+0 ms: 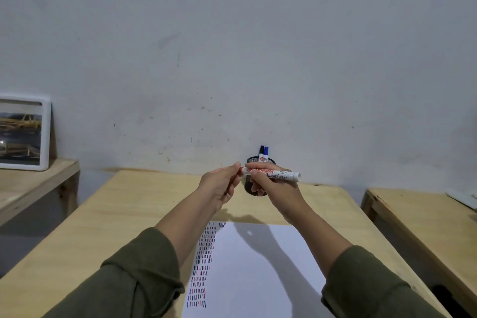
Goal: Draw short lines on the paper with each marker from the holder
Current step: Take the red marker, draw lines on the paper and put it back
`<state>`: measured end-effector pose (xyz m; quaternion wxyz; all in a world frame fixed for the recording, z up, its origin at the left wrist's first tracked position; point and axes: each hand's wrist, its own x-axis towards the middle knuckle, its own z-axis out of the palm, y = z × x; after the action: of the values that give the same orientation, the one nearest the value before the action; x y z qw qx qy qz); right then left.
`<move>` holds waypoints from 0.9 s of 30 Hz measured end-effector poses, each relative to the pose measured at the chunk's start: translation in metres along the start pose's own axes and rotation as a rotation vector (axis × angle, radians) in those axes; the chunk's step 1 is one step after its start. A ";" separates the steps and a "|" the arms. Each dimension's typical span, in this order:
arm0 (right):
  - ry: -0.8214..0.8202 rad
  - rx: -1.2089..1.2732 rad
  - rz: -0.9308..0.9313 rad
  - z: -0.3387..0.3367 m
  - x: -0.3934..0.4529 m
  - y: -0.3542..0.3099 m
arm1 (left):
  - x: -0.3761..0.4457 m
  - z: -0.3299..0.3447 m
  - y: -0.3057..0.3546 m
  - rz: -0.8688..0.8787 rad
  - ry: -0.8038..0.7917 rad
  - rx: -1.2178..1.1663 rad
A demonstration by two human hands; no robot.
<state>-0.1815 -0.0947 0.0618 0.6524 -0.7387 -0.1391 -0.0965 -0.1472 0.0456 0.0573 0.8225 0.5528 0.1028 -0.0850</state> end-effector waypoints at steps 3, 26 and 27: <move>0.075 0.106 0.049 0.003 0.002 0.002 | -0.001 0.007 -0.004 -0.008 -0.023 -0.147; -0.313 0.608 0.285 -0.031 0.013 0.005 | 0.023 0.018 0.002 0.148 -0.035 -0.059; -0.288 0.562 0.277 -0.030 0.015 0.006 | 0.026 0.019 0.002 0.149 -0.045 -0.050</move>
<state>-0.1640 -0.1243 0.0649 0.8111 -0.5479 -0.1493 0.1405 -0.1203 0.0286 0.0593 0.8423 0.5362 0.0450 -0.0331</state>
